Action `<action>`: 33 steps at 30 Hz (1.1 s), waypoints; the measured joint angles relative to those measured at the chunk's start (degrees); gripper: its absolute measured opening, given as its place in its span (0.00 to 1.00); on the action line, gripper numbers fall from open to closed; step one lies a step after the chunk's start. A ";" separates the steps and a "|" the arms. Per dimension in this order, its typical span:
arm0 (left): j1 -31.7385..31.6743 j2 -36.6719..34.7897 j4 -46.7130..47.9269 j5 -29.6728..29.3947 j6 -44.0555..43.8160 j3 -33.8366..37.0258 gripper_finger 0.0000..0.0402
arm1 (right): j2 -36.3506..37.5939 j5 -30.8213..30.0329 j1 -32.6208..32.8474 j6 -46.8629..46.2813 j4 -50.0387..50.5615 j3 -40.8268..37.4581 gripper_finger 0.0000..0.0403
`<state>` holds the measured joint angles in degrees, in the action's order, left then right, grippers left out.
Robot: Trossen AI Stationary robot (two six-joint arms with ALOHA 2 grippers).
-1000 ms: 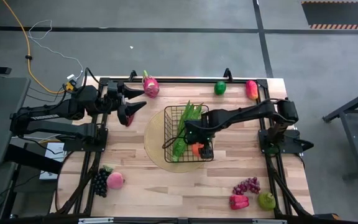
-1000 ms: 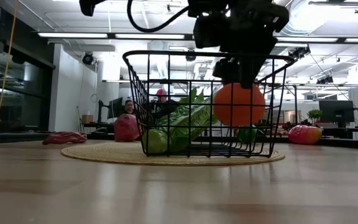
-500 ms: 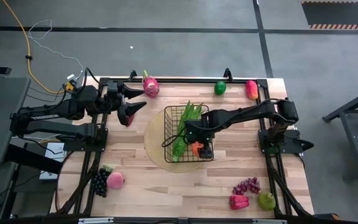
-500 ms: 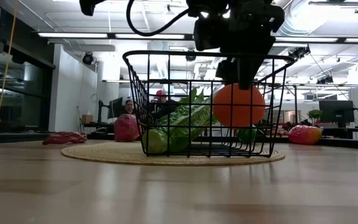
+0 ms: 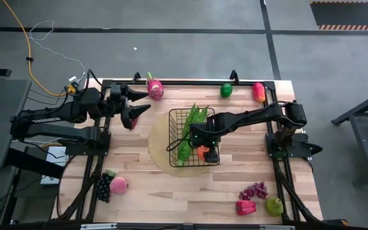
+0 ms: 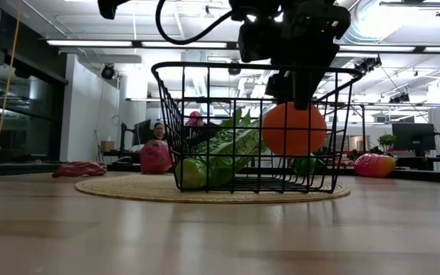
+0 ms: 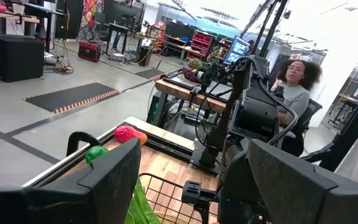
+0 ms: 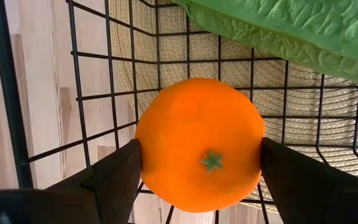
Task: Build produce basket
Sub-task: Put the orange into the wire basket, then put the lime into the wire basket
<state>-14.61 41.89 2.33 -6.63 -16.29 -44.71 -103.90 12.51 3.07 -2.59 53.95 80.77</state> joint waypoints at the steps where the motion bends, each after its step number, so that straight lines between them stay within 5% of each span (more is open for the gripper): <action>1: 0.00 0.00 0.00 0.00 0.01 0.00 0.71 | 0.00 0.02 0.00 0.02 0.00 0.00 0.72; 11: 0.01 -0.01 0.00 0.00 0.00 0.00 0.71 | 0.00 1.00 0.00 -0.13 0.02 -0.02 0.75; 21: 0.00 0.00 0.00 0.00 0.00 0.00 0.71 | 0.02 0.98 0.00 -0.11 0.24 -0.07 0.98; 33: 0.00 -0.02 0.00 0.00 0.02 0.00 0.71 | 0.52 -0.90 -0.71 6.23 8.93 7.06 0.97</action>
<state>-14.61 41.87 2.33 -6.63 -16.27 -44.71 -103.37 11.61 2.36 3.64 62.88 87.83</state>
